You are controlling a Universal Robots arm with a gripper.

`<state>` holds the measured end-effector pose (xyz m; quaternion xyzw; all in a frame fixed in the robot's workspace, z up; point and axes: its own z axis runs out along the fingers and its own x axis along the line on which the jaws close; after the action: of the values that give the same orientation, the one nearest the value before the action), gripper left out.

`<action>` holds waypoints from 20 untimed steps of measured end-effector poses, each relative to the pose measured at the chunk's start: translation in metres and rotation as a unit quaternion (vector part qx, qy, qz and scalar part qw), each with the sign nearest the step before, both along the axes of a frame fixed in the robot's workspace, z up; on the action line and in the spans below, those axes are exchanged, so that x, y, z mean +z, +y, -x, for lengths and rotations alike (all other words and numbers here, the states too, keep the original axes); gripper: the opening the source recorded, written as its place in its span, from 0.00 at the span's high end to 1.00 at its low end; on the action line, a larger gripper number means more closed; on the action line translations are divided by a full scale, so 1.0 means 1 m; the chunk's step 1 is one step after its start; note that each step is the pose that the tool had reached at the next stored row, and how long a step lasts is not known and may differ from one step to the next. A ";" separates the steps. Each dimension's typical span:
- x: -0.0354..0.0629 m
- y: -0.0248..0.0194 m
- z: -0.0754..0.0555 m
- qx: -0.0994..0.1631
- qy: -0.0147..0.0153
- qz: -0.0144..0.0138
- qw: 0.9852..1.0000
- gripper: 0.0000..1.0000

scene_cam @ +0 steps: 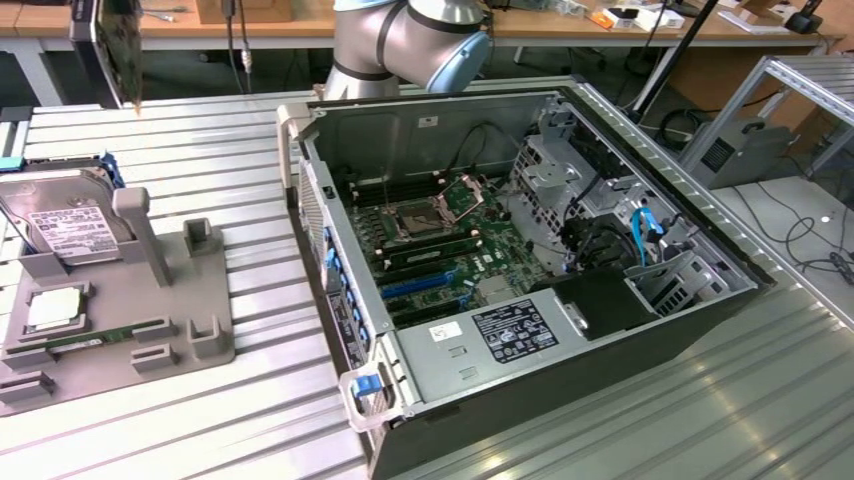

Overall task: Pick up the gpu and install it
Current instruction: 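Pick up the gpu and move the gpu toward the slot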

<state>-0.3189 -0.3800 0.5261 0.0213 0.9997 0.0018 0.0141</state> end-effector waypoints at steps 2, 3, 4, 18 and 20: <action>0.0016 0.0000 0.000 0.000 0.000 0.000 1.000 0.73; 0.0026 0.0000 0.000 0.000 0.000 0.000 1.000 0.73; 0.0036 0.0000 0.000 0.000 0.000 0.000 1.000 0.73; 0.0211 0.0000 0.000 0.000 0.000 0.000 1.000 0.73; 0.0229 0.0000 0.000 0.000 0.000 0.000 1.000 0.73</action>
<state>-0.3189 -0.3800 0.5489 0.0213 0.9997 0.0020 0.0141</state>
